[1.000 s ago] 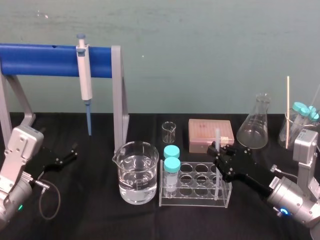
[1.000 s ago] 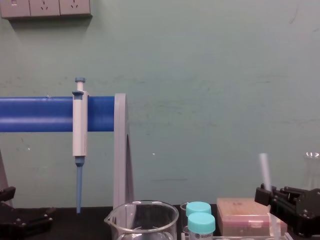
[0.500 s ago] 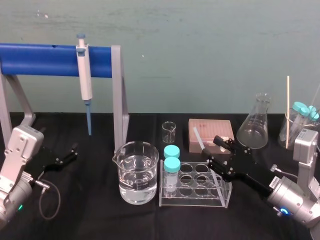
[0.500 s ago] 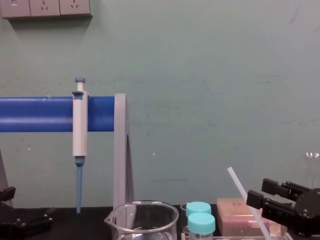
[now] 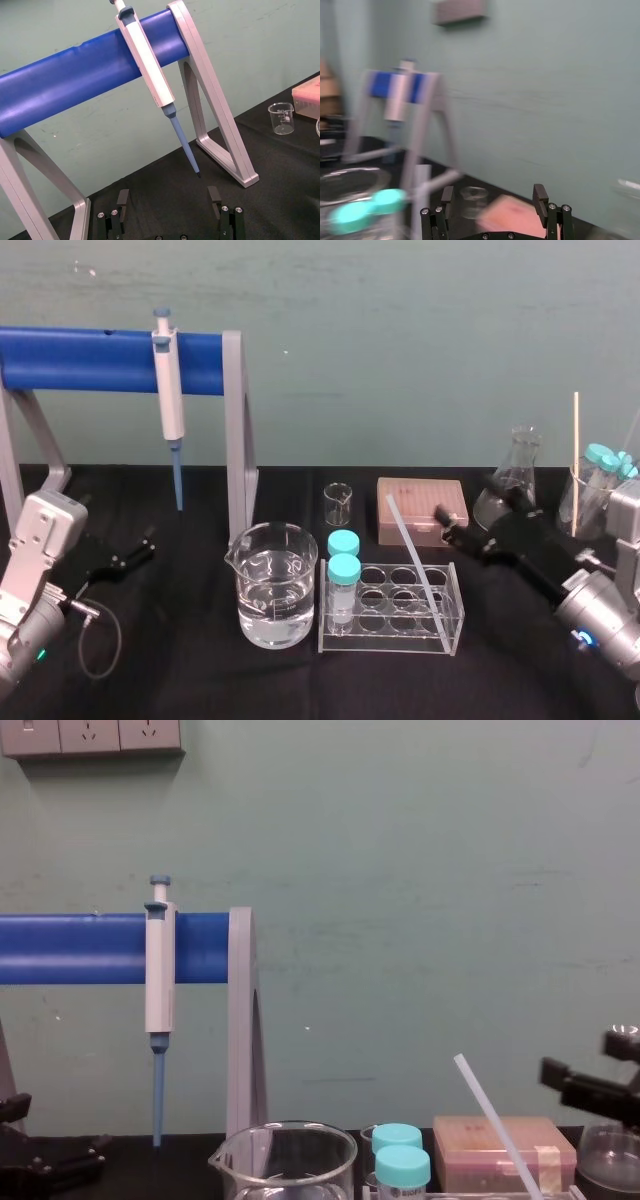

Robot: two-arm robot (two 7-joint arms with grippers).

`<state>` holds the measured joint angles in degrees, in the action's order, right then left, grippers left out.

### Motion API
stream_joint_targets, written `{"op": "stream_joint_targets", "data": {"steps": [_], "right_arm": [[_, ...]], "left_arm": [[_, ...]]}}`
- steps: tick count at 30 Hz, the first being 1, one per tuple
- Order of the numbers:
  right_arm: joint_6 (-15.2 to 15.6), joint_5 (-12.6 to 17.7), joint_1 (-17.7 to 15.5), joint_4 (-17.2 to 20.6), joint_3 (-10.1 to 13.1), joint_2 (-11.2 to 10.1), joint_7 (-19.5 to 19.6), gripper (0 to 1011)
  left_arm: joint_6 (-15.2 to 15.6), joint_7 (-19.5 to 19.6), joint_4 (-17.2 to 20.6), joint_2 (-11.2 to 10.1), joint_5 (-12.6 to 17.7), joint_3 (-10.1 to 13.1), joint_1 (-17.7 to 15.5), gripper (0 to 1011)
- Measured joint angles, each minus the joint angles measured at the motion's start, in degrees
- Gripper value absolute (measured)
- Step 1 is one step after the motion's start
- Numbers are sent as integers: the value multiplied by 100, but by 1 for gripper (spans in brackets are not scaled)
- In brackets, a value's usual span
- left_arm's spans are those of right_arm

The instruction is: Pick up the stirring rod with one hand, then place it down.

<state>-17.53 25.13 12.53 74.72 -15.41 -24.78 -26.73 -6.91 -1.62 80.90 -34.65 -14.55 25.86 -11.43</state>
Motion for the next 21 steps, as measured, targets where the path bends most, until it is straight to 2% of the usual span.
{"op": "stream_joint_targets", "data": {"steps": [3, 4, 6, 7, 9, 14, 21], "right_arm": [[212, -237, -104, 136, 140, 44, 552, 1003], [391, -340, -146, 180, 188, 70, 806, 1003], [587, -416, -182, 211, 228, 97, 1001, 1003], [790, -453, -205, 217, 246, 119, 1118, 1003], [1016, -466, -223, 205, 257, 155, 1173, 1003], [1241, -495, -222, 121, 256, 223, 1155, 1003], [1306, -534, -208, 78, 251, 252, 1135, 1003]], "left_arm": [[0, 0, 0, 0, 0, 0, 0, 1000], [0, 0, 0, 0, 0, 0, 0, 1000], [0, 0, 0, 0, 0, 0, 0, 1000], [0, 0, 0, 0, 0, 0, 0, 1000], [0, 0, 0, 0, 0, 0, 0, 1000], [0, 0, 0, 0, 0, 0, 0, 1000], [0, 0, 0, 0, 0, 0, 0, 1000]]}}
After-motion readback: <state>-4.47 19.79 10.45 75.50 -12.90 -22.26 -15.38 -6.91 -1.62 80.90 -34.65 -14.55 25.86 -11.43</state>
